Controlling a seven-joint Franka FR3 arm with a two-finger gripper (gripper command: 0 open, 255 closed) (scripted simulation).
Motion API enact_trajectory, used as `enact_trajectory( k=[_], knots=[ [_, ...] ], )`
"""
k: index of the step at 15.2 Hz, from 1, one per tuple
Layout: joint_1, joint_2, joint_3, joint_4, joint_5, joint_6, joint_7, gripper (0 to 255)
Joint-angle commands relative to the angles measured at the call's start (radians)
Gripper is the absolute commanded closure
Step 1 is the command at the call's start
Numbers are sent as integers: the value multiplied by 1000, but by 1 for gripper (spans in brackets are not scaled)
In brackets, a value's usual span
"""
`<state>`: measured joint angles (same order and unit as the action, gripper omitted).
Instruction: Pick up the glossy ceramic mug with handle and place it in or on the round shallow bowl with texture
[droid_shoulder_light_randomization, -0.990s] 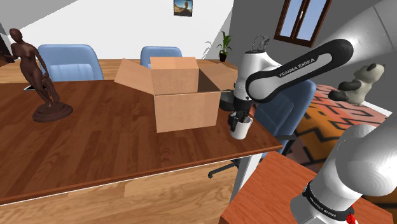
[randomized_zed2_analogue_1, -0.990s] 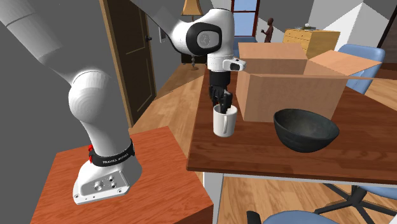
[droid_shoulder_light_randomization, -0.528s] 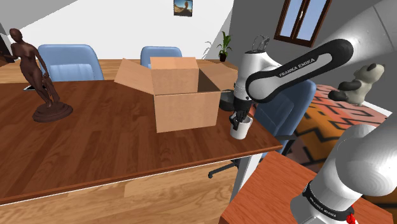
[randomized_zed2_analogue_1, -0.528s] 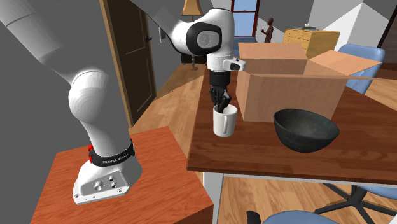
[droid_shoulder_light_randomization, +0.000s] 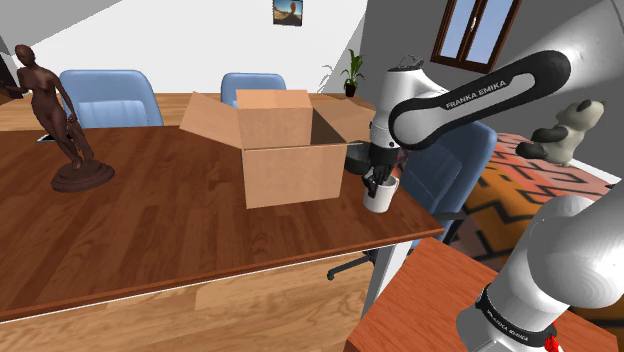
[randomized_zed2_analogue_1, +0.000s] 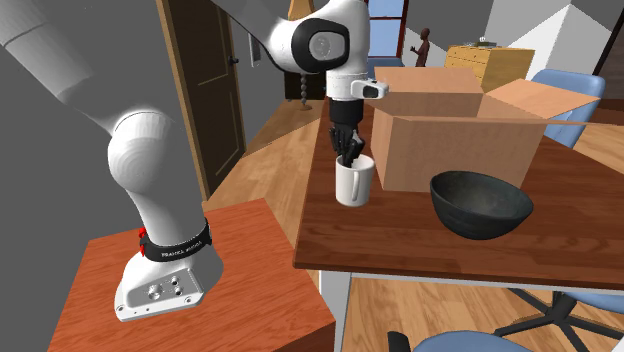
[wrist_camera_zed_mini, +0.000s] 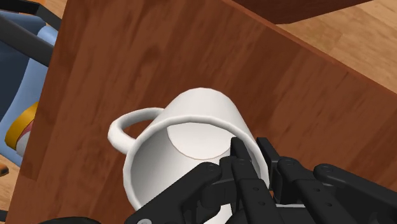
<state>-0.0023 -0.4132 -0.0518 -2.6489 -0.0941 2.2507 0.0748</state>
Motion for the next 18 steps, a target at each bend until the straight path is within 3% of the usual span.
enact_trajectory(
  k=[1, 18],
  knots=[
    [1, -17, 1, 16, 2, -34, -1, 255],
    [5, -108, 7, 182, 13, -290, -15, 255]
  ],
)
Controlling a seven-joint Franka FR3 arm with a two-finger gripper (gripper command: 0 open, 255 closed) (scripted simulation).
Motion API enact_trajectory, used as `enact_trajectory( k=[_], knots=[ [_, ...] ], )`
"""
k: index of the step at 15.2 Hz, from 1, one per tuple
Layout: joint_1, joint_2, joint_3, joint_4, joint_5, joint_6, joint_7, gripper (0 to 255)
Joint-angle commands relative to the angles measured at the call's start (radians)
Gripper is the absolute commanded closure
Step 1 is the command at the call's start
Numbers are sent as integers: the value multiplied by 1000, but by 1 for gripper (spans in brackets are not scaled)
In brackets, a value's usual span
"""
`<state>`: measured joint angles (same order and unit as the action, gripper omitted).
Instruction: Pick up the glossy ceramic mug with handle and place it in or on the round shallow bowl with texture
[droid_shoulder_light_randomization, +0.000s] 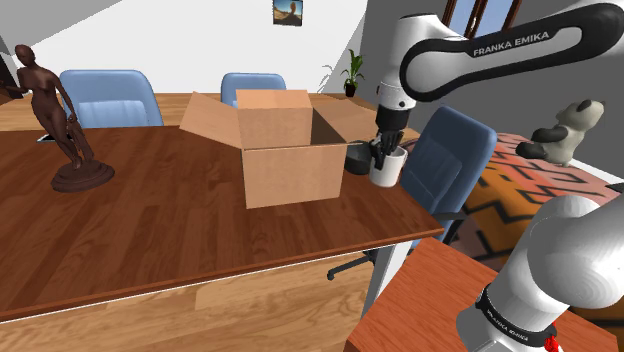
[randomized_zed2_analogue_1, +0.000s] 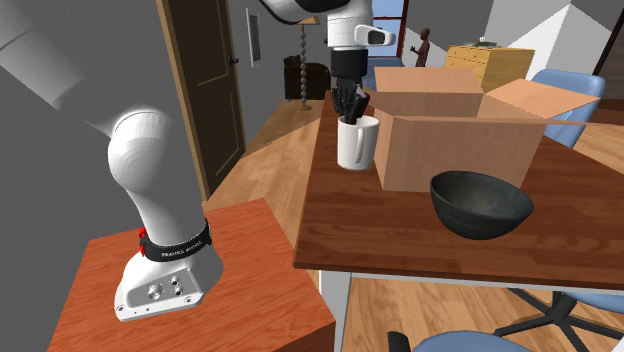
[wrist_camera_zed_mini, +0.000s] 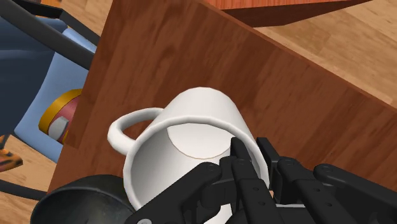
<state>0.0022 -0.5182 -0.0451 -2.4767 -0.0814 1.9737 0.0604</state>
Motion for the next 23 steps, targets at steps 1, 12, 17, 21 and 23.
enact_trajectory(
  k=[1, 12, 17, 21, 23],
  knots=[
    [0, -6, 1, 21, 1, -27, -1, 255],
    [-17, 72, -38, 196, -10, -120, -59, 255],
    [-41, 229, -101, 356, -14, -118, -148, 255],
    [-60, 362, -146, 506, 1, -130, -221, 255],
    [-71, 432, -167, 589, 14, -143, -258, 255]
  ],
)
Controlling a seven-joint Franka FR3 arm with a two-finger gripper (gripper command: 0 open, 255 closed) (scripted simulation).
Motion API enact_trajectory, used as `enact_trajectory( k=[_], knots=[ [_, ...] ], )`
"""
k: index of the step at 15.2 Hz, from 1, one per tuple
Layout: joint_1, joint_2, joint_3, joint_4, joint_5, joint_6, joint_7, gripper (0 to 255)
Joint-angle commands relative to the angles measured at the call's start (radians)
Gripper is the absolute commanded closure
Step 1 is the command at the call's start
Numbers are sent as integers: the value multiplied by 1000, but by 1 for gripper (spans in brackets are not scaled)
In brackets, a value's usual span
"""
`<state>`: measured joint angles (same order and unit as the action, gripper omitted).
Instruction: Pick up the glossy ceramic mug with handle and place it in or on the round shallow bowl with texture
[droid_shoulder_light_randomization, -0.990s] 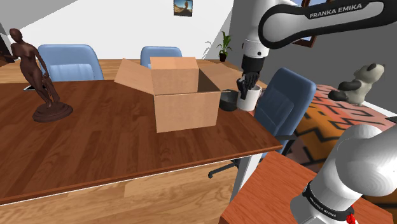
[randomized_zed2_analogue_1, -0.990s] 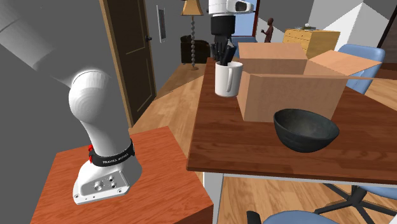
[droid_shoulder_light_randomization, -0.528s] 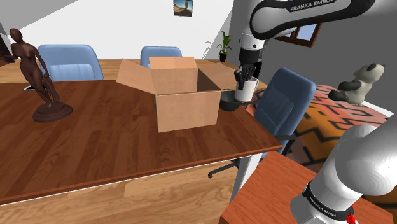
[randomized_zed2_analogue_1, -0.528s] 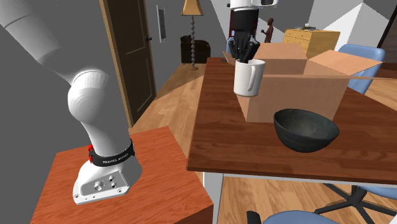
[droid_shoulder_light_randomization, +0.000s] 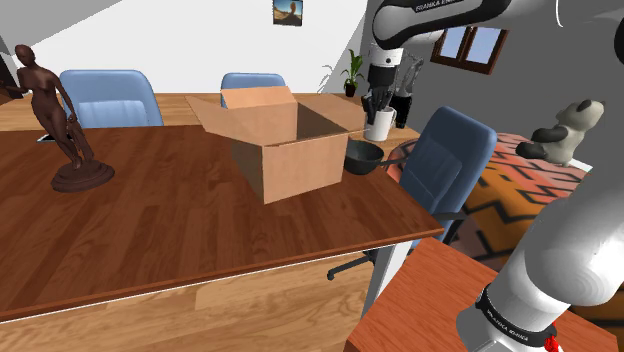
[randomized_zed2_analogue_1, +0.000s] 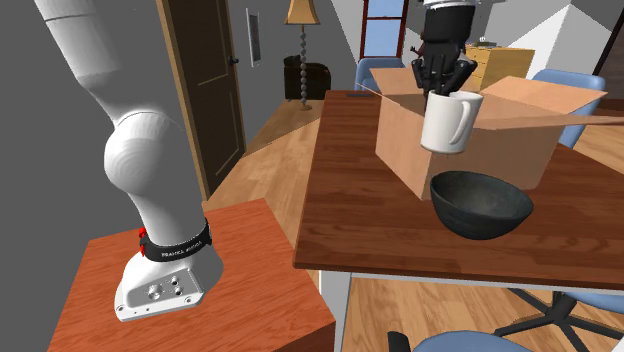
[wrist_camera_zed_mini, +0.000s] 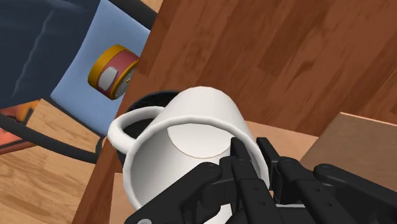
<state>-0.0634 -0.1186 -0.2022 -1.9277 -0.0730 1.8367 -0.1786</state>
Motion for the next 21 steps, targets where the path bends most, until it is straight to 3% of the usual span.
enact_trajectory(
  k=[1, 6, 21],
  knots=[
    [-11, 68, -19, 84, 13, -13, -37, 255],
    [-55, 267, -58, 341, 67, -74, -129, 255],
    [-55, 280, -55, 155, 69, 124, -125, 255]
  ],
)
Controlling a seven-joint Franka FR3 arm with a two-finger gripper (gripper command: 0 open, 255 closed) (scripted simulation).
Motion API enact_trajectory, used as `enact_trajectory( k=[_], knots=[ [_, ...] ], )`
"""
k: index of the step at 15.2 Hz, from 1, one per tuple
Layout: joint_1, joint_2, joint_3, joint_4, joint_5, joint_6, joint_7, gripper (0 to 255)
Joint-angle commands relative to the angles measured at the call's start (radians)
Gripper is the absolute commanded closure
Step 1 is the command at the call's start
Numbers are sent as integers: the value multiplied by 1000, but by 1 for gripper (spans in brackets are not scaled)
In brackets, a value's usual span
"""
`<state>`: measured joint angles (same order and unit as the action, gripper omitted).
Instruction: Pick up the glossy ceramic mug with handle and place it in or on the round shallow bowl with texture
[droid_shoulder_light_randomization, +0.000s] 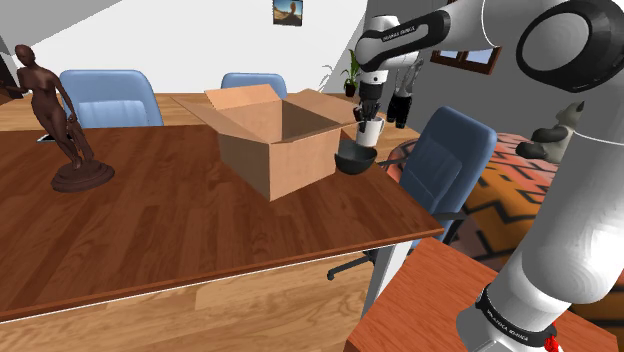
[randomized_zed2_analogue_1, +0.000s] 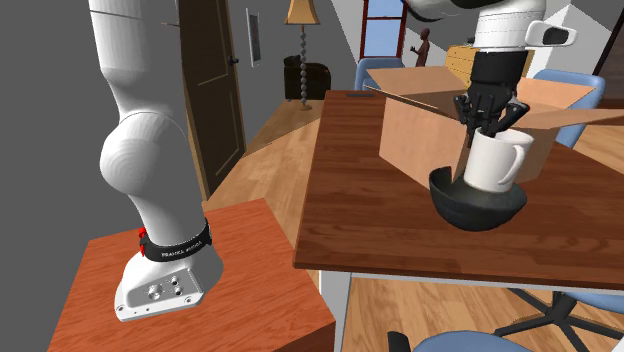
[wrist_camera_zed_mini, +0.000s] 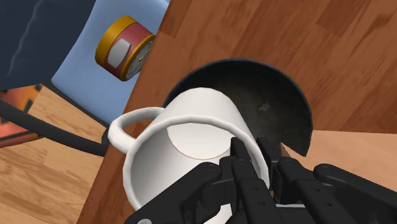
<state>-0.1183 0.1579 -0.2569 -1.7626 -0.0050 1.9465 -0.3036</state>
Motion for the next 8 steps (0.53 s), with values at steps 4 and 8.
enact_trajectory(
  k=[4, 8],
  knots=[
    [-1, 13, 1, -43, 3, 57, -1, 255],
    [-1, 13, 1, -43, 4, 57, -1, 255]
  ],
)
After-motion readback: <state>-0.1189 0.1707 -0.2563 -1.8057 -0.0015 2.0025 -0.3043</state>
